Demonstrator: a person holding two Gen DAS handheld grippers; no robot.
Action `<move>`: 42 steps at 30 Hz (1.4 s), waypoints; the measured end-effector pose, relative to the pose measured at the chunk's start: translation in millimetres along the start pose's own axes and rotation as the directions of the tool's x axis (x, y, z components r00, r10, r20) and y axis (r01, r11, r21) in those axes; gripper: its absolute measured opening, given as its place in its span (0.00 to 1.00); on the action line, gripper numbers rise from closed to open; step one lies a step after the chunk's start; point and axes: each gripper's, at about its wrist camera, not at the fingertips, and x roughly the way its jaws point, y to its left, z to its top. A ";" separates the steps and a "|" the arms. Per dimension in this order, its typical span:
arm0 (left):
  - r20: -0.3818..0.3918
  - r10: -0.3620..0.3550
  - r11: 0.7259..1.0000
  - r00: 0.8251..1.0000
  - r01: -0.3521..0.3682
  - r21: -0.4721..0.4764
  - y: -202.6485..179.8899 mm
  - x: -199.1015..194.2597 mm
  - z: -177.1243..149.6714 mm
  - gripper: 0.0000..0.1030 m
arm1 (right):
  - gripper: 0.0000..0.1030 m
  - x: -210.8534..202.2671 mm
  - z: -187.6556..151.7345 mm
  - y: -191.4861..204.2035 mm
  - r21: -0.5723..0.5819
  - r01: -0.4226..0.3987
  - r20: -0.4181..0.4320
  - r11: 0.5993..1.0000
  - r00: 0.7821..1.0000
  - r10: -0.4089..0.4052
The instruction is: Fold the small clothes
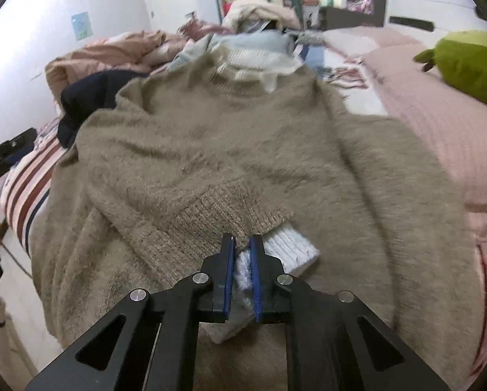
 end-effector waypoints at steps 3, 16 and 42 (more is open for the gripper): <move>0.020 -0.030 0.999 0.999 0.029 0.034 -11.7 -3.4 -1.1 0.77 | 0.11 -35.7 1.1 -14.5 0.007 -0.031 0.073 0.999 0.997 0.030; -0.026 -0.066 0.995 0.997 0.068 0.069 -46.3 -2.5 -8.3 0.78 | 0.65 -96.6 -59.3 -101.3 0.113 0.051 0.036 0.992 0.998 -0.056; 0.045 -0.076 0.995 0.996 0.073 0.062 -28.0 -41.8 -5.2 0.79 | 0.06 -129.9 53.1 -32.3 0.022 -0.243 0.183 0.970 0.954 0.235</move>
